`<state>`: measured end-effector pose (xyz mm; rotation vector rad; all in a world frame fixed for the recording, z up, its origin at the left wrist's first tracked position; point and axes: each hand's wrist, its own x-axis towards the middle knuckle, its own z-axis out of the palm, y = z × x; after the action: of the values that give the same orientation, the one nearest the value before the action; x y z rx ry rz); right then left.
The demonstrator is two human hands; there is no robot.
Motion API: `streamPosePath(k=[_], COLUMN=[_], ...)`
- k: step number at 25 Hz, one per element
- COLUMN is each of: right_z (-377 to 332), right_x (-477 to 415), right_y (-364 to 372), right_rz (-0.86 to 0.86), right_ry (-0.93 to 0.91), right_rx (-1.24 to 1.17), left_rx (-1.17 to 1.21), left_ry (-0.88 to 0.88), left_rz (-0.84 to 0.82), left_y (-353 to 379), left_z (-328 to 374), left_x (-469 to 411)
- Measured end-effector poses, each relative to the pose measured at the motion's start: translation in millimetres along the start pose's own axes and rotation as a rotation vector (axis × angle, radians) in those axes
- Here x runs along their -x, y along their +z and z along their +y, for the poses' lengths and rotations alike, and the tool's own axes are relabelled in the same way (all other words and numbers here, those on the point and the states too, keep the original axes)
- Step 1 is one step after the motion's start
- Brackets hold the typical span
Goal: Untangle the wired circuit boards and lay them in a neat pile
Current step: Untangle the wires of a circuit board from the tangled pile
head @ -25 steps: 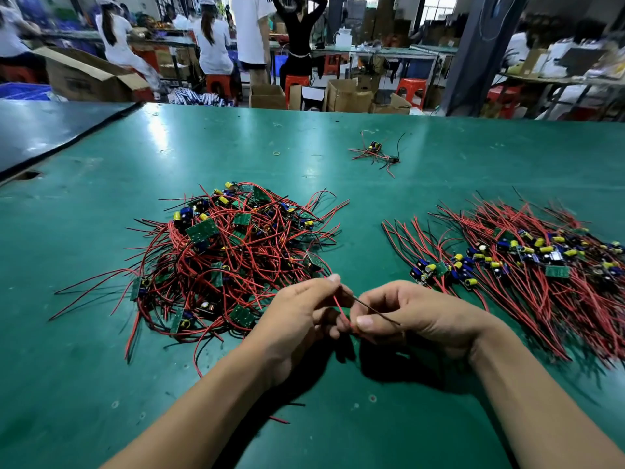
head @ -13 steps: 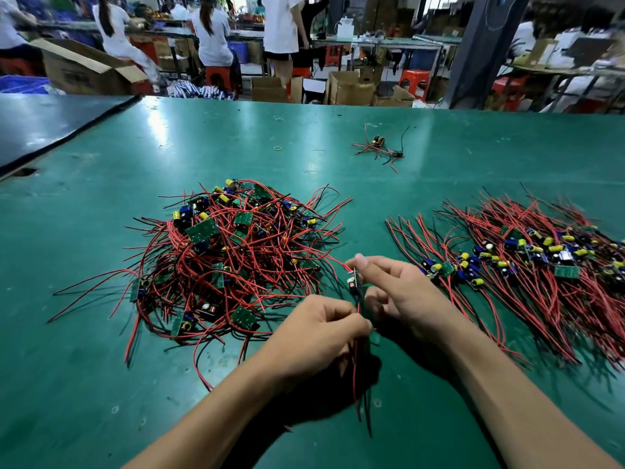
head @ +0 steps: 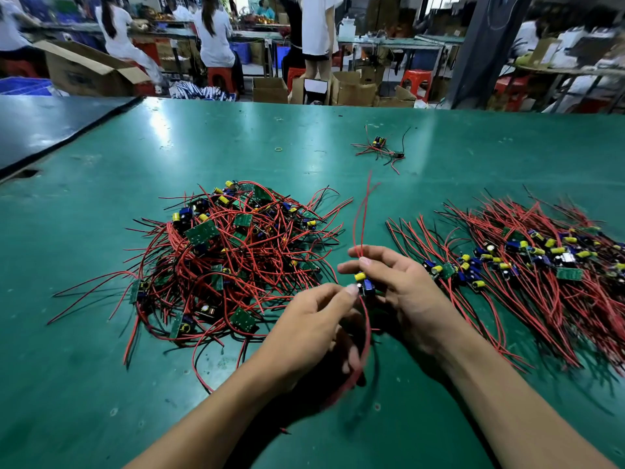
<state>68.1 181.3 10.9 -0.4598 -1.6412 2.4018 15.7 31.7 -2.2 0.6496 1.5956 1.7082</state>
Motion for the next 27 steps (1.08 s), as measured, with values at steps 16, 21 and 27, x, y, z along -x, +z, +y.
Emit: streamPosePath(k=[16,21,27], right_z=[9.5,7.9,3.6], right_x=[8.2,8.4,1.7], right_y=[20.7,14.9,8.1], right_rz=[-0.098,-0.066,0.066], right_ry=[-0.007,-0.073,-0.178], right_rx=[-0.038,0.109,0.313], left_rx=[0.274,0.255,0.204], left_ry=[-0.024,-0.017,0.011], left_rz=[0.070,0.073,0.051], left_y=[-5.2,-4.7,-7.2], left_z=[-1.8,-3.5,-6.0], left_x=[-3.7,-1.6,-2.4])
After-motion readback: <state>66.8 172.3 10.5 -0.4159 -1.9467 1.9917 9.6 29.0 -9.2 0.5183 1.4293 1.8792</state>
